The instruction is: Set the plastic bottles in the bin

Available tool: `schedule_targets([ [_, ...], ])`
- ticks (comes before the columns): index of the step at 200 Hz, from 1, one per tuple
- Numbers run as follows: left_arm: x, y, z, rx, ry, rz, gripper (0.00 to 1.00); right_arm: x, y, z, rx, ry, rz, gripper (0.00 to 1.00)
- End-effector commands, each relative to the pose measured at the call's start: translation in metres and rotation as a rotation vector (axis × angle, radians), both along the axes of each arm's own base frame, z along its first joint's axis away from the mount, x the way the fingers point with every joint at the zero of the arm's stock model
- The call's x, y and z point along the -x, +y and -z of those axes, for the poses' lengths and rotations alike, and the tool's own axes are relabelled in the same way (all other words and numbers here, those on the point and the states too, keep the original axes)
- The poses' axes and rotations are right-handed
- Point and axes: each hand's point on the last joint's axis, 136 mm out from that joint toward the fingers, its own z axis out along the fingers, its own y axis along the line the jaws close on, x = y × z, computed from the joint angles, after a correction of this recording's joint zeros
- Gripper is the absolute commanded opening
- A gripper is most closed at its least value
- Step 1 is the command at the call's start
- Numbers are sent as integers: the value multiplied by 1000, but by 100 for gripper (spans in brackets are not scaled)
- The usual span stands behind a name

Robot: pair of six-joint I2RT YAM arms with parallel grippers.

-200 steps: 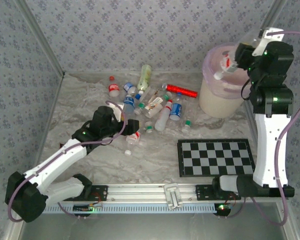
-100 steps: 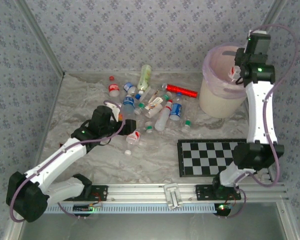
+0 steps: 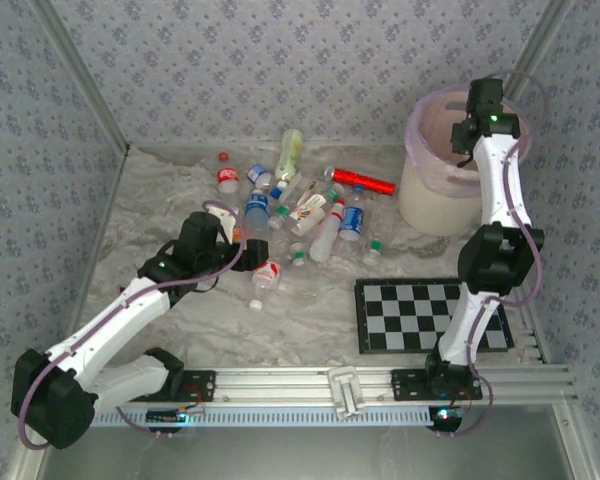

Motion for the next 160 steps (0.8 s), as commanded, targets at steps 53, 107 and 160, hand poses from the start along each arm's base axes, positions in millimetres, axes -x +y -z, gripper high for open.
schedule_targets([
  [53, 2, 6, 2, -15, 18, -15, 83, 0, 5, 72, -153, 194, -18, 36],
  [107, 3, 9, 2, -21, 24, -26, 84, -2, 5, 66, -170, 173, -15, 62],
  [160, -2, 14, -3, -33, 17, -46, 92, 7, 4, 9, -131, 66, -16, 99],
])
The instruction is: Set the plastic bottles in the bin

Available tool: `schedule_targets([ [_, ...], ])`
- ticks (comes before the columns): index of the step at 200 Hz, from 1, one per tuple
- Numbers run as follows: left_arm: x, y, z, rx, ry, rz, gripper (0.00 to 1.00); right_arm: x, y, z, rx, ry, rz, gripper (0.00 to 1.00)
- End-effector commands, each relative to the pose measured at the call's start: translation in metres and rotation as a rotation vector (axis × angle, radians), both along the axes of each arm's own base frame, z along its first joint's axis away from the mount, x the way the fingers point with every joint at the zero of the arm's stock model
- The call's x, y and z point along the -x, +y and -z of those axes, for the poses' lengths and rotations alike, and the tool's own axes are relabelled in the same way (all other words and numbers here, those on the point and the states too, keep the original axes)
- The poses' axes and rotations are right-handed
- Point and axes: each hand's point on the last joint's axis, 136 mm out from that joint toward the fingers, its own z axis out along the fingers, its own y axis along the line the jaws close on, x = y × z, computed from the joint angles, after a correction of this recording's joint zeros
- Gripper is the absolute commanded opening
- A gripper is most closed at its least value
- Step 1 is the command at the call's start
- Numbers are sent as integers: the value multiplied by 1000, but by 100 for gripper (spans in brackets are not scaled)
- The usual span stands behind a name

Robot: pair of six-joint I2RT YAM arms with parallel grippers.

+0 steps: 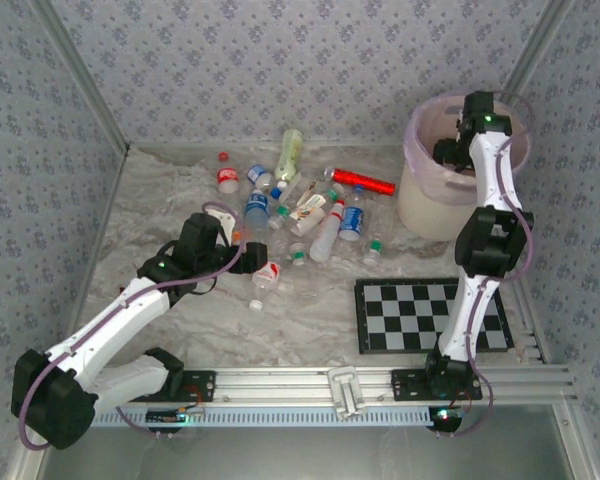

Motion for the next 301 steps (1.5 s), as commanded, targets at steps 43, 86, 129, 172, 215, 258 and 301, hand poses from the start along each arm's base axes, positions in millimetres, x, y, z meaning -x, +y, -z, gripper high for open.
schedule_targets([
  [43, -33, 28, -15, 22, 0, -140, 95, 42, 8, -141, 101, -251, 7, 100],
  [86, -82, 50, -5, 5, 30, -279, 98, 100, 26, -219, 152, -438, 20, 100],
  [129, -127, 54, 21, -15, 105, -371, 92, 163, 78, -245, 29, -547, -83, 100],
  [172, -120, 71, 42, -85, 153, -459, 86, 213, 126, -218, -190, -566, -204, 99],
  [215, -76, 71, 61, -96, 196, -471, 82, 233, 139, -169, -239, -469, -239, 99],
  [258, -55, 78, 88, -162, 240, -494, 77, 245, 148, -151, -285, -437, -271, 99],
  [301, -39, 118, 58, -284, 139, -592, 88, 259, 149, -145, -298, -421, -275, 99],
])
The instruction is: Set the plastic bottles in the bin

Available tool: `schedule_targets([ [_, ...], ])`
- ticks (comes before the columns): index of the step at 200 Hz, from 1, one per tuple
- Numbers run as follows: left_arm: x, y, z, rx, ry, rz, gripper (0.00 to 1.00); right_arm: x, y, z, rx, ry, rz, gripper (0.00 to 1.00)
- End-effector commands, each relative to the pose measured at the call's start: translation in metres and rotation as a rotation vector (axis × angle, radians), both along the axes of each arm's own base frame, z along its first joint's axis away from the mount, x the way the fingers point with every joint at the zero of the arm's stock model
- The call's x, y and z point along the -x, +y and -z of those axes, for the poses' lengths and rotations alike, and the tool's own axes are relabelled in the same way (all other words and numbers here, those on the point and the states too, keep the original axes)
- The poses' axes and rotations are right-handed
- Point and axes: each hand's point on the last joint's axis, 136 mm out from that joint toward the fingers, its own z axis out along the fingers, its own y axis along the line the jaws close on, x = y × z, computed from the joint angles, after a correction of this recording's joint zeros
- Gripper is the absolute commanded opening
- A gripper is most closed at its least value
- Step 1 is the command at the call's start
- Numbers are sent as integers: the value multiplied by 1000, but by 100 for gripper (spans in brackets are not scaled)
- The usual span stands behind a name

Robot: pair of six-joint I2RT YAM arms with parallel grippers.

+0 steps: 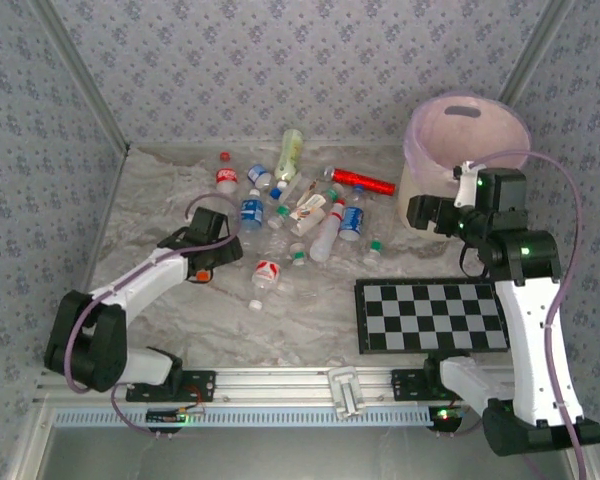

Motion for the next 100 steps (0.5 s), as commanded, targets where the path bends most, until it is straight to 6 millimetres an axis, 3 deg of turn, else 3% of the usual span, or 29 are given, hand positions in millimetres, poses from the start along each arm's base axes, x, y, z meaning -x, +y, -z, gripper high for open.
schedule_targets([
  [1, 7, 29, -31, -98, -87, -67, 88, 10, 4, 1, -26, 5, -14, 99],
  [18, 13, 46, -35, -113, -103, -100, 90, 11, 5, 5, -27, 14, -16, 99],
  [52, 18, 79, -8, -45, -62, -178, 87, 15, 6, 9, -23, 29, -28, 98],
  [100, 17, 70, 18, 26, 26, -145, 78, 14, 6, -16, 9, -14, -51, 98],
])
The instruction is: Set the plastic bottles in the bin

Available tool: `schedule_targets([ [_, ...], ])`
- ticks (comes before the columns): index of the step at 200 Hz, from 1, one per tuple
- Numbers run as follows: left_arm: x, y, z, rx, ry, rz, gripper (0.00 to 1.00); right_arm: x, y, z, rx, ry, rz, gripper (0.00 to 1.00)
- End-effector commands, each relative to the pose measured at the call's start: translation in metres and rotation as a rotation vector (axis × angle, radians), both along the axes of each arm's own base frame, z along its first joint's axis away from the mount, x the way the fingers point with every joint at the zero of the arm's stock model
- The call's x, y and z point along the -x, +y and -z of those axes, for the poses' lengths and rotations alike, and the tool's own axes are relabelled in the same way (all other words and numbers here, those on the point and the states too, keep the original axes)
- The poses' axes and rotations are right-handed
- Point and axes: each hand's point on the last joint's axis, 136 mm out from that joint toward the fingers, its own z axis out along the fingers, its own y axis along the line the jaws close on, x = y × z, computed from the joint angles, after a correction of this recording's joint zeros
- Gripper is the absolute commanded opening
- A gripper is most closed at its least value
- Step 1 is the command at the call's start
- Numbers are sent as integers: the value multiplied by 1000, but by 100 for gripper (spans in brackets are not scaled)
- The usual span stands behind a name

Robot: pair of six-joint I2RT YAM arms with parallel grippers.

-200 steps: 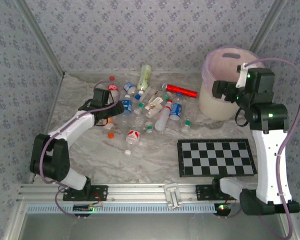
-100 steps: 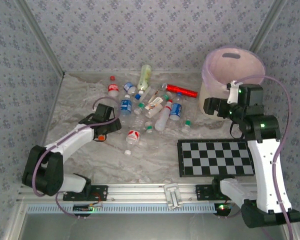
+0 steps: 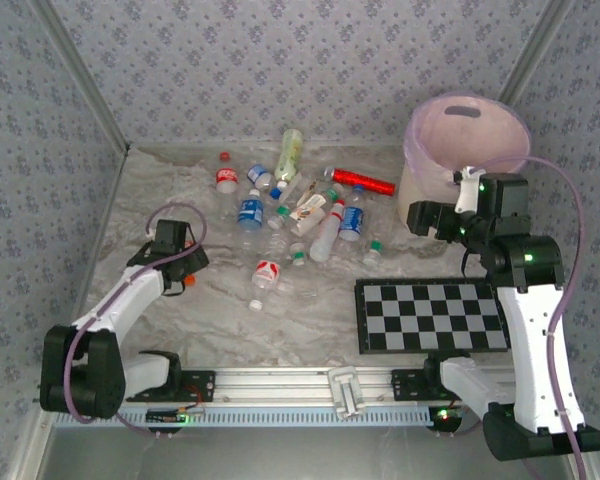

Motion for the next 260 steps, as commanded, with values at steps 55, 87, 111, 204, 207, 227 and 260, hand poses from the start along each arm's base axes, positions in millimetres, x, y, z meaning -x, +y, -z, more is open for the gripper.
schedule_targets([
  [55, 3, -8, 22, 42, 25, 26, 67, -3, 15, -5, -33, -15, -68, 98],
  [87, -2, -10, 27, 44, 37, 34, 62, 1, 22, -12, -53, -33, -103, 98],
  [111, -5, -10, 19, 37, 22, 44, 55, 6, 32, -18, -86, -47, -152, 95],
  [204, 1, -91, -76, 108, -196, 294, 41, 1, 163, -17, -363, -26, -552, 88],
  [207, 2, -87, -77, 82, -190, 284, 43, 1, 166, -14, -355, -19, -555, 88],
  [227, 5, -46, -75, -82, -146, 205, 69, 0, 172, 1, -298, 14, -554, 88],
  [260, -6, -4, -40, 39, -124, 74, 86, 2, 158, 14, -252, 35, -499, 89],
])
